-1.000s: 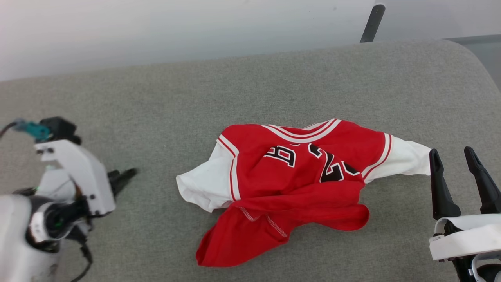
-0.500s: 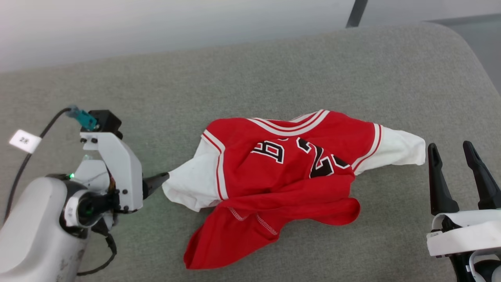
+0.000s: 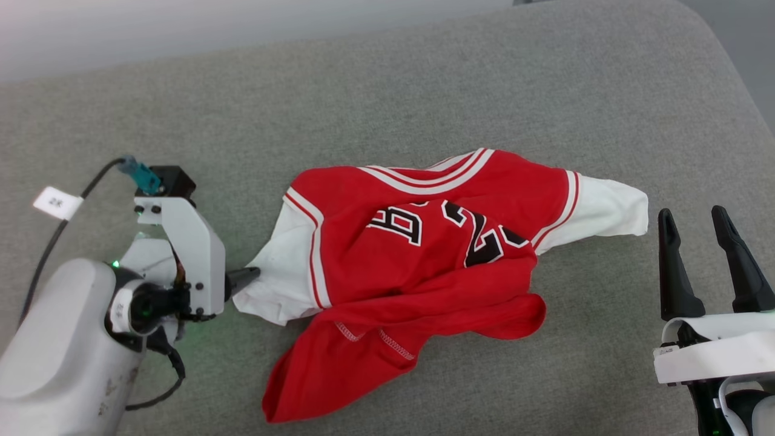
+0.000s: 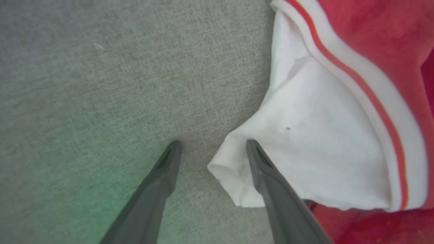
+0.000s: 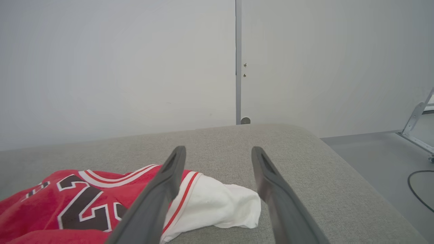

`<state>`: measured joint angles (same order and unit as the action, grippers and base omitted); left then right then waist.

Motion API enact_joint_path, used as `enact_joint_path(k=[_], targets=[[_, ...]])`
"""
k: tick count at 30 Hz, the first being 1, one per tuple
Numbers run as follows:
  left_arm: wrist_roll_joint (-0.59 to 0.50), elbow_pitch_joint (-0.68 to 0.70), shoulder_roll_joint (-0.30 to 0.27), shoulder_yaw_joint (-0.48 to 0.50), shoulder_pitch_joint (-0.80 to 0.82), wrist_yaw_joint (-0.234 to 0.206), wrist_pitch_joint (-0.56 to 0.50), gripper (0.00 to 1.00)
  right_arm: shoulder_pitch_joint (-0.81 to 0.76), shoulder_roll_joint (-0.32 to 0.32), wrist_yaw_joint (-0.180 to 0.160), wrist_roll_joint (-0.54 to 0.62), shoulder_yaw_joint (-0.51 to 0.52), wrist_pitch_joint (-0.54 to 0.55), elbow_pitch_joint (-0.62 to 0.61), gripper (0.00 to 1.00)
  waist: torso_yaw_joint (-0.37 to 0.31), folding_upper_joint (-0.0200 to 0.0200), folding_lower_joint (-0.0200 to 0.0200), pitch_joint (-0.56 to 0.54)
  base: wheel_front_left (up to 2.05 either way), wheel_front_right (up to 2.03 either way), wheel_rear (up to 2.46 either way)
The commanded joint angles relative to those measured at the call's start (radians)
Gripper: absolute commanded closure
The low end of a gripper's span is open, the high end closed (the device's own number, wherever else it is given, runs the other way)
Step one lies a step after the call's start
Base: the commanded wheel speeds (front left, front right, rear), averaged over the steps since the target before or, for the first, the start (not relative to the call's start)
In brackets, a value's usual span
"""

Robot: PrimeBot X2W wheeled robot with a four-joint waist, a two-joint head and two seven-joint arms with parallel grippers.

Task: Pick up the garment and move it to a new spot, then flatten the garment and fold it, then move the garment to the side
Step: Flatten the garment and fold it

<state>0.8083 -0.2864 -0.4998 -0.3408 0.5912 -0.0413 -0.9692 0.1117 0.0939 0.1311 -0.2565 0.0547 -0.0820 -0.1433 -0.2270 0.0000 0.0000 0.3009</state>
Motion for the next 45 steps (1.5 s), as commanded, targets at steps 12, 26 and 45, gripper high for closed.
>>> enact_joint_path(k=[12,26,45], targets=[[0.072,-0.072,0.084,-0.055,-0.082,-0.067,-0.152,1.00,0.023,-0.010,-0.001,-0.003,0.015,-0.010,0.010,0.00,0.003,0.0000,0.0000,0.025,0.00,0.00,0.00],[0.078,0.009,0.000,0.034,-0.017,-0.068,-0.102,1.00,0.016,-0.008,-0.001,0.005,0.027,-0.010,0.011,0.00,0.026,0.0000,0.0000,0.014,0.00,0.00,0.00],[0.056,0.077,-0.152,0.150,-0.091,-0.109,-0.030,1.00,-0.024,0.011,-0.001,0.019,0.036,0.029,-0.012,0.00,0.092,0.0000,0.0000,-0.062,0.00,0.00,0.00]])
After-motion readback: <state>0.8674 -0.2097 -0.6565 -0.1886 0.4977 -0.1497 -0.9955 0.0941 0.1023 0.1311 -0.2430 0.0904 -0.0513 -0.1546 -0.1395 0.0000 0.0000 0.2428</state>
